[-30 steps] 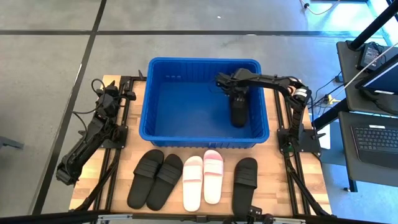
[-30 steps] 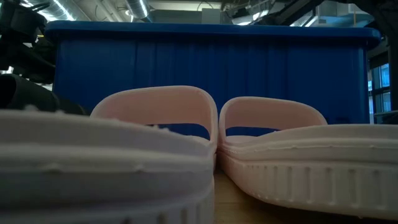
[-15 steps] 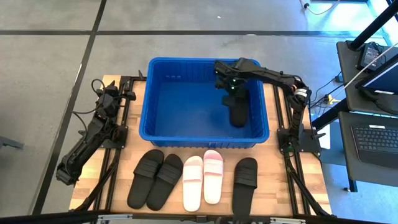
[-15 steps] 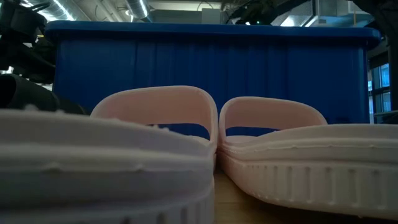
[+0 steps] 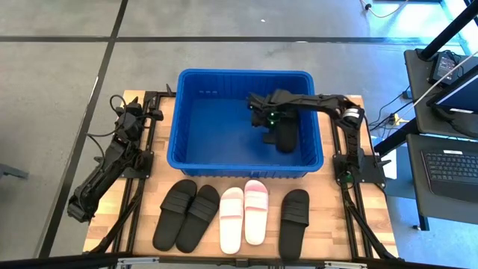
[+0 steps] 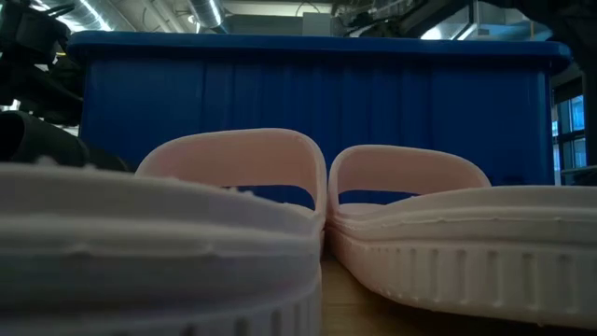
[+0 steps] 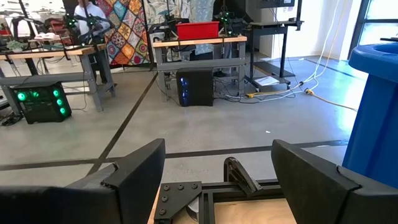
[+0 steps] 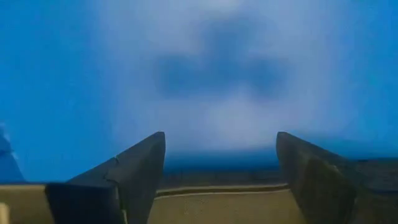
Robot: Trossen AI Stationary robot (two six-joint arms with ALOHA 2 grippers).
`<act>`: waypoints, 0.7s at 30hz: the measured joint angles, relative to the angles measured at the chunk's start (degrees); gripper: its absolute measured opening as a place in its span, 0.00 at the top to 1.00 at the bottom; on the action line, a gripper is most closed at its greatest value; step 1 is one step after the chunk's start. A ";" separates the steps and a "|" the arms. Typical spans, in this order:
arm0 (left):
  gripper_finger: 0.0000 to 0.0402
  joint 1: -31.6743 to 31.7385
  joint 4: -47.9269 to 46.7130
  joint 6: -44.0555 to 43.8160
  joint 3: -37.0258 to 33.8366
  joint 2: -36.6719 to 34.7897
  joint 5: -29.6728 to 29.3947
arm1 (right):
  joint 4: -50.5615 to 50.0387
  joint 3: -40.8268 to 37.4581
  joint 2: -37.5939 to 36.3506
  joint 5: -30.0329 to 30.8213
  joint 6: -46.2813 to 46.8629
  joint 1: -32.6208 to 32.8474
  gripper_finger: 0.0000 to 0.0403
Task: Pick and place slides into bin
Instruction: Put the black slipper into the blue bin
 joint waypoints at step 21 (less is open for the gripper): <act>0.28 0.00 0.01 -1.38 0.00 0.00 0.00 | -3.30 -4.38 0.52 9.38 1.32 -1.52 0.24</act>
